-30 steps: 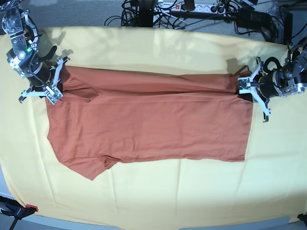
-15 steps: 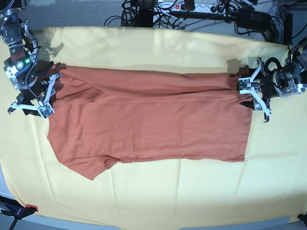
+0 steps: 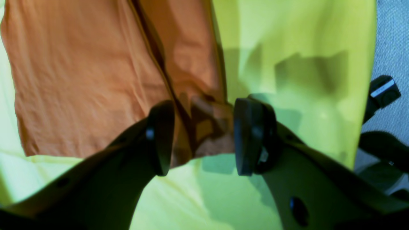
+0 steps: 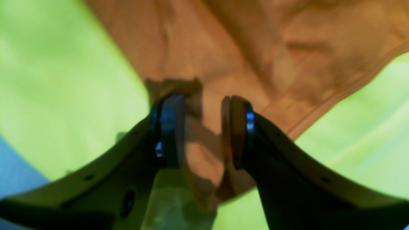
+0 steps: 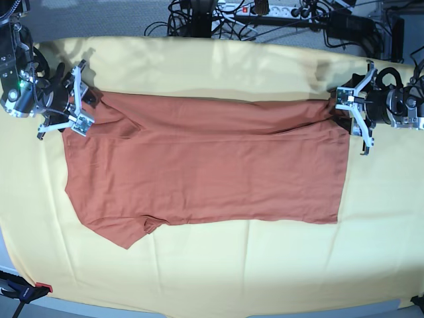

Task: Fold the T-shirt properly

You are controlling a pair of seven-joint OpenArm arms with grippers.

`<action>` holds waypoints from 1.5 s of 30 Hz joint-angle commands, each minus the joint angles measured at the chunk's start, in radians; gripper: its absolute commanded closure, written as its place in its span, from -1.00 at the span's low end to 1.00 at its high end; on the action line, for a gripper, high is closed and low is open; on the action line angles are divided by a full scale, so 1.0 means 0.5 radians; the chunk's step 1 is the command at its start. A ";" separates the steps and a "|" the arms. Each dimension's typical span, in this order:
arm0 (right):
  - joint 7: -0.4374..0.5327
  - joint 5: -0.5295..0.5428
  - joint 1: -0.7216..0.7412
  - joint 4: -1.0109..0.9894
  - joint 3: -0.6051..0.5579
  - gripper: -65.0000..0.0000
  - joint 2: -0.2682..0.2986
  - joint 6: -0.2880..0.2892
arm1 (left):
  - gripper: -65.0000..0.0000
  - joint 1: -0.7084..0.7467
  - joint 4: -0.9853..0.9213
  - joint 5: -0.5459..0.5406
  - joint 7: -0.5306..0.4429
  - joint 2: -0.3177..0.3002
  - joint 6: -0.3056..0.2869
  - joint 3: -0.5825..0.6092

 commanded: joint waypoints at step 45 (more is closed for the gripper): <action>-0.248 0.986 -0.547 0.465 0.816 0.21 0.153 -0.002 | 0.05 -0.027 -0.037 -0.037 -0.063 -0.054 -0.001 -0.022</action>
